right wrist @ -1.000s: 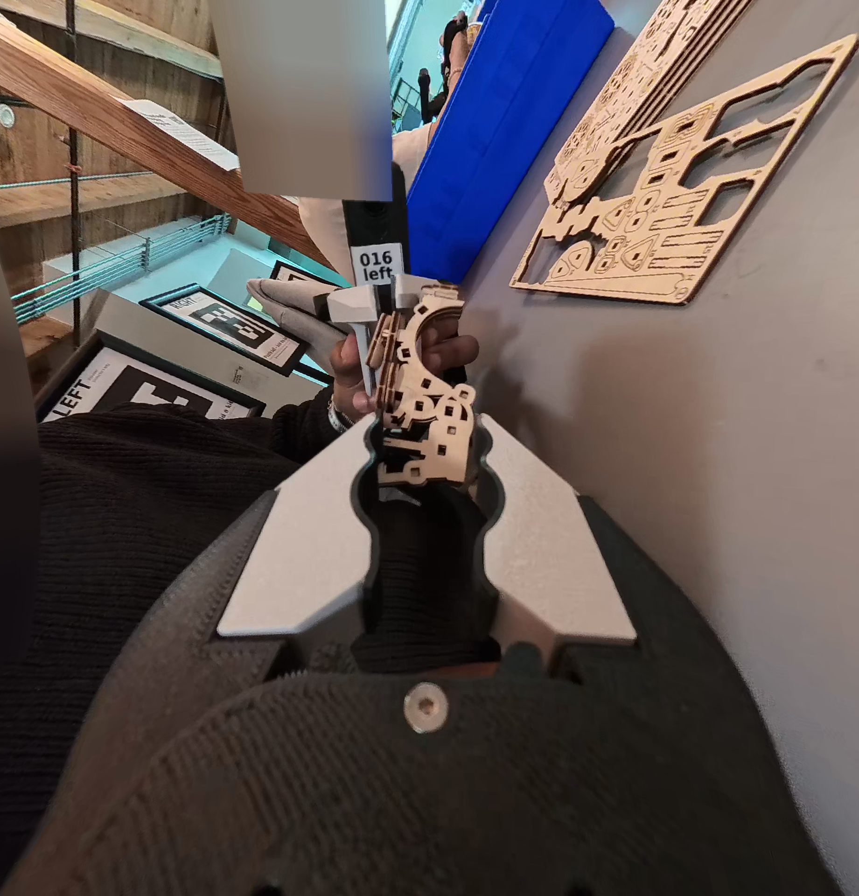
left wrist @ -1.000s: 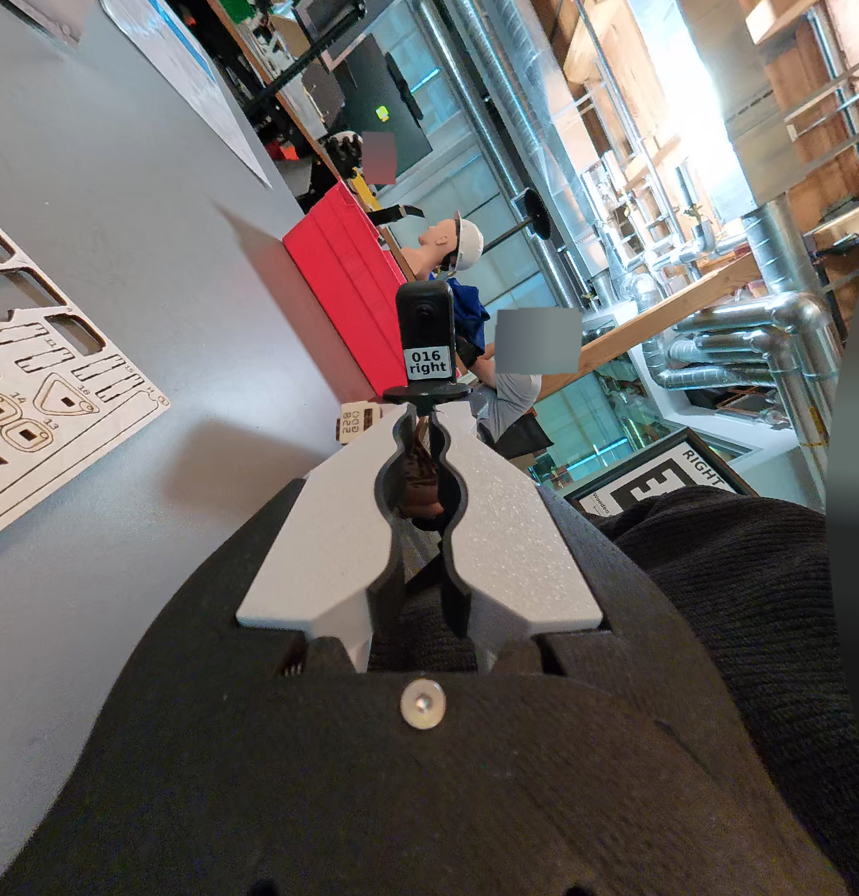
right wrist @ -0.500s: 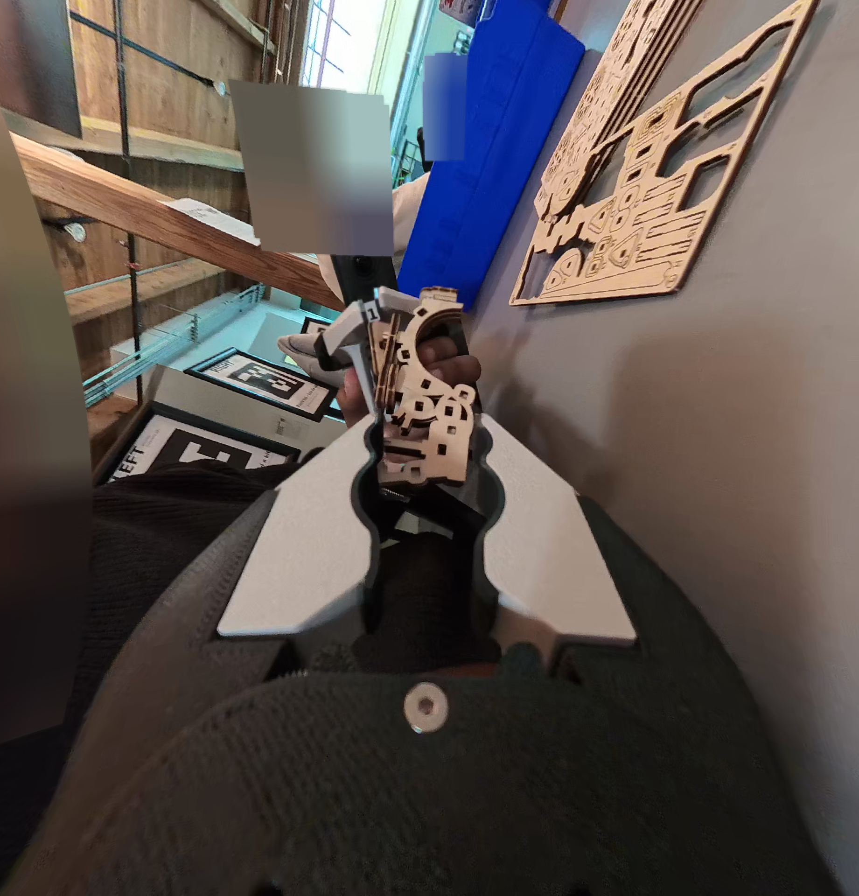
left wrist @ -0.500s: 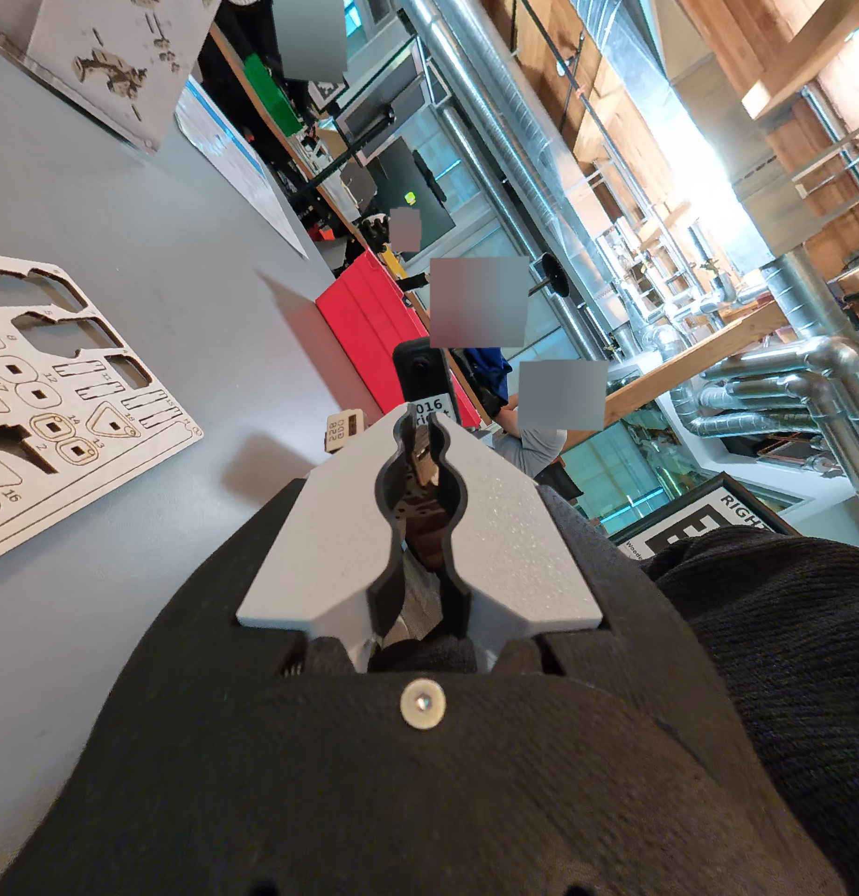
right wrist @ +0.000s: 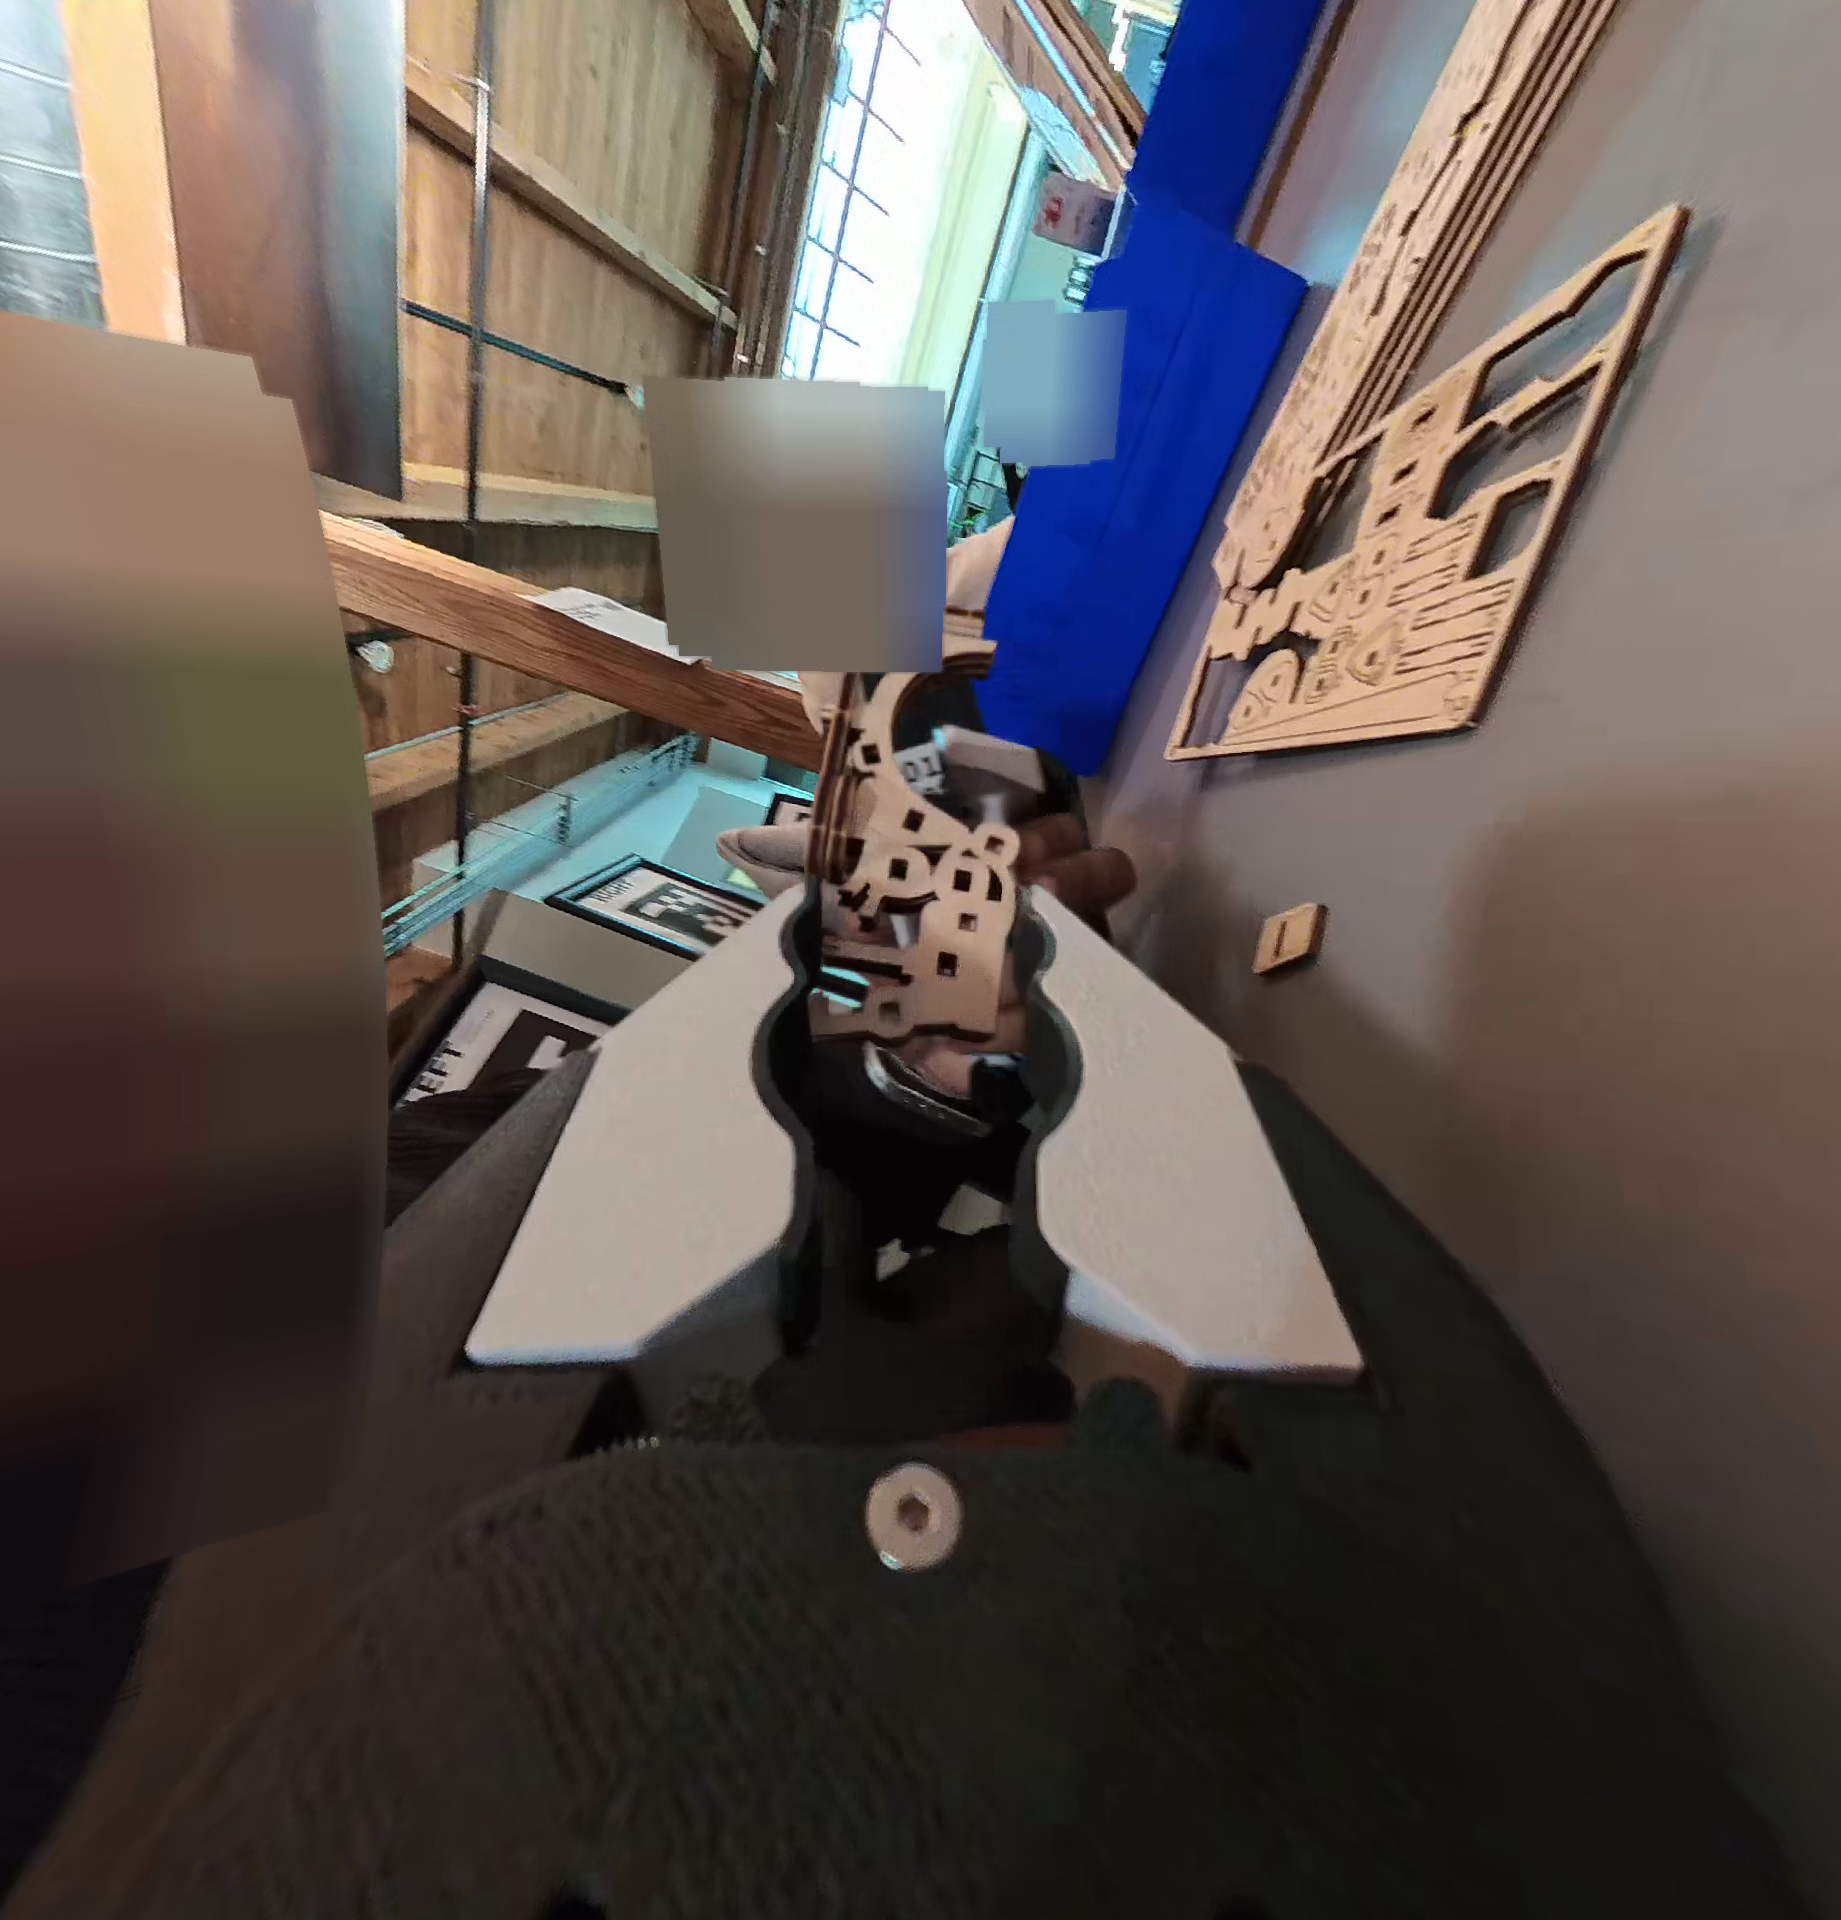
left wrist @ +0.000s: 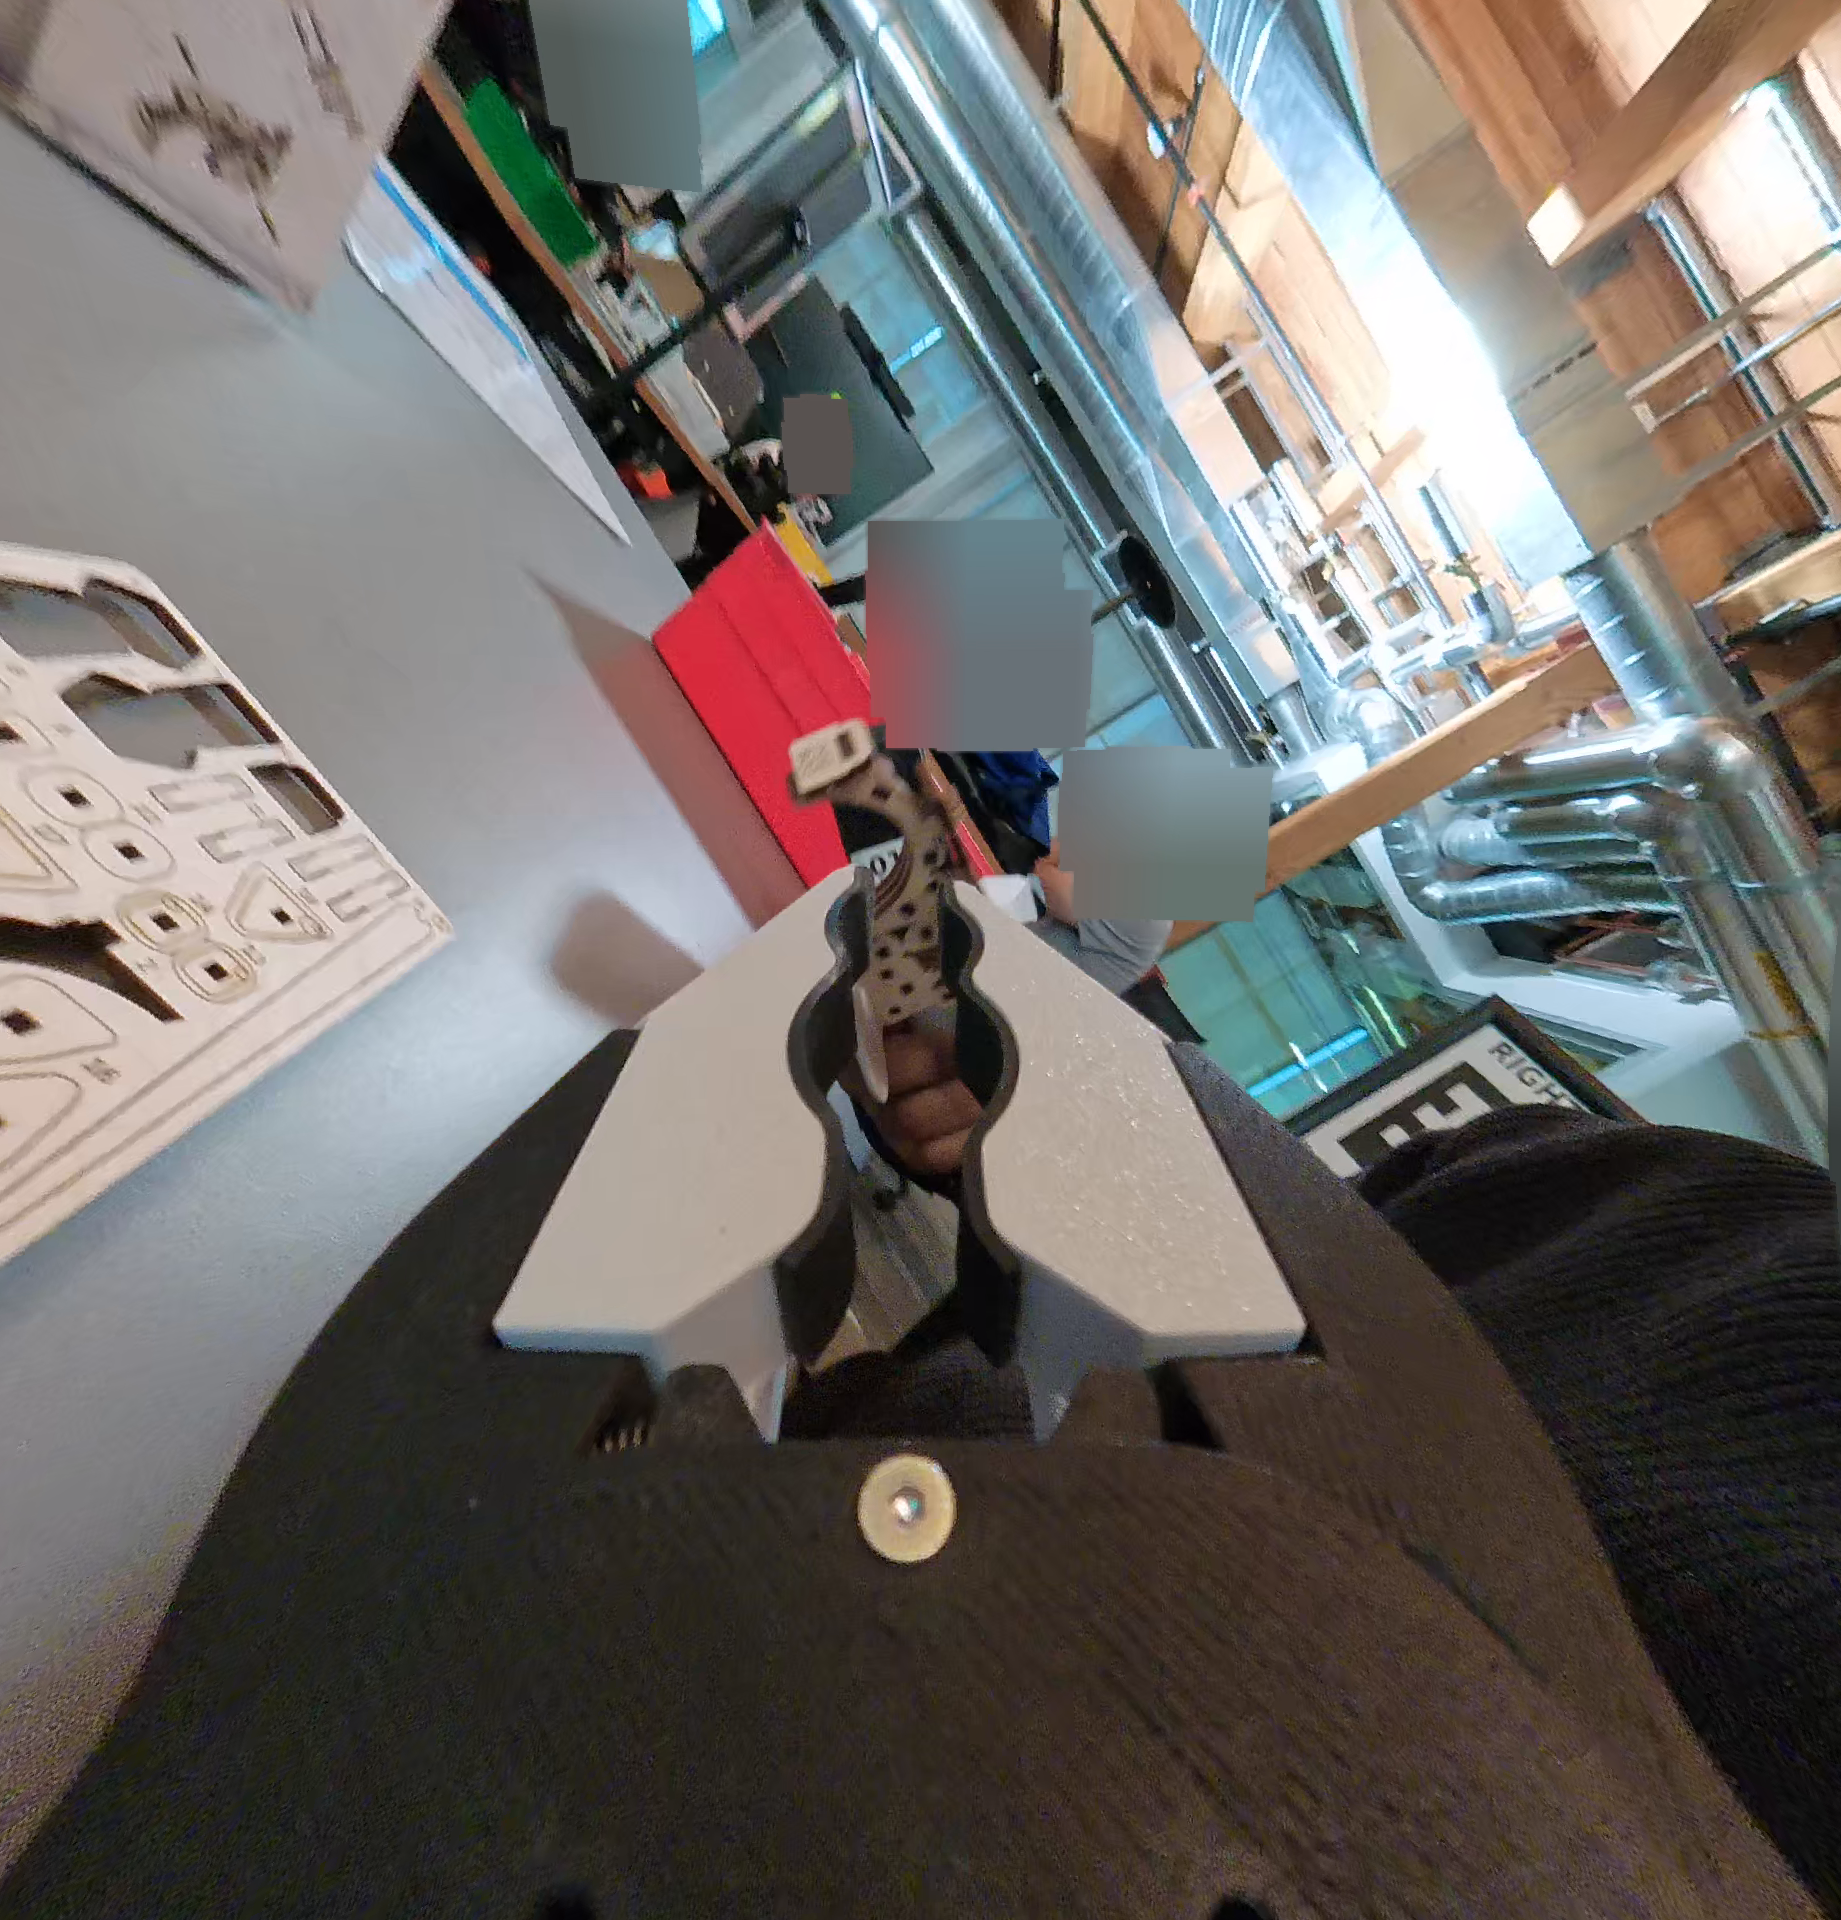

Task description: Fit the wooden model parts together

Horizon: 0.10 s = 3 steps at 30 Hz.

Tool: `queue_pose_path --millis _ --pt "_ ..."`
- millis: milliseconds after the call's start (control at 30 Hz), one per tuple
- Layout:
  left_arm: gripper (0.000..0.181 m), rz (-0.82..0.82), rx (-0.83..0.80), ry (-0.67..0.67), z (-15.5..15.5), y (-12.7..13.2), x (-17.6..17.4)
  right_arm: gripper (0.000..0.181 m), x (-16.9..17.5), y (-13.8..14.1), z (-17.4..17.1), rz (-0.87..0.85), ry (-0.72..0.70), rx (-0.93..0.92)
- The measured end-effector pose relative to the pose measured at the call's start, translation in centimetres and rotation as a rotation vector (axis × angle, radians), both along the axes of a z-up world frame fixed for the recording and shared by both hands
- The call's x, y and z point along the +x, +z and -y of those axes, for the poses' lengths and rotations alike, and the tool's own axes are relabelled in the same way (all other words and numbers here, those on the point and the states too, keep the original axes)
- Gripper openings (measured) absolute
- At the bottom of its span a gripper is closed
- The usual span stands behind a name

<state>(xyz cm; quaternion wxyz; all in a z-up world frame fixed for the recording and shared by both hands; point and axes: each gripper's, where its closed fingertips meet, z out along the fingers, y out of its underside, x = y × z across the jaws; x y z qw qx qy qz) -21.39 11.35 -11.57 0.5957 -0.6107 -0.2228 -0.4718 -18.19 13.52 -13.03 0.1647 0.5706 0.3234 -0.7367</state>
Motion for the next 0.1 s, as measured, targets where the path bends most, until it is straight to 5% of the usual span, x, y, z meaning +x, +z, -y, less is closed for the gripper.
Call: queue_pose_path --millis 100 --pt "0.017 0.071 -0.008 -0.089 -0.5 -0.4 1.6 0.036 0.2 1.4 0.7 -0.038 0.025 -0.08"
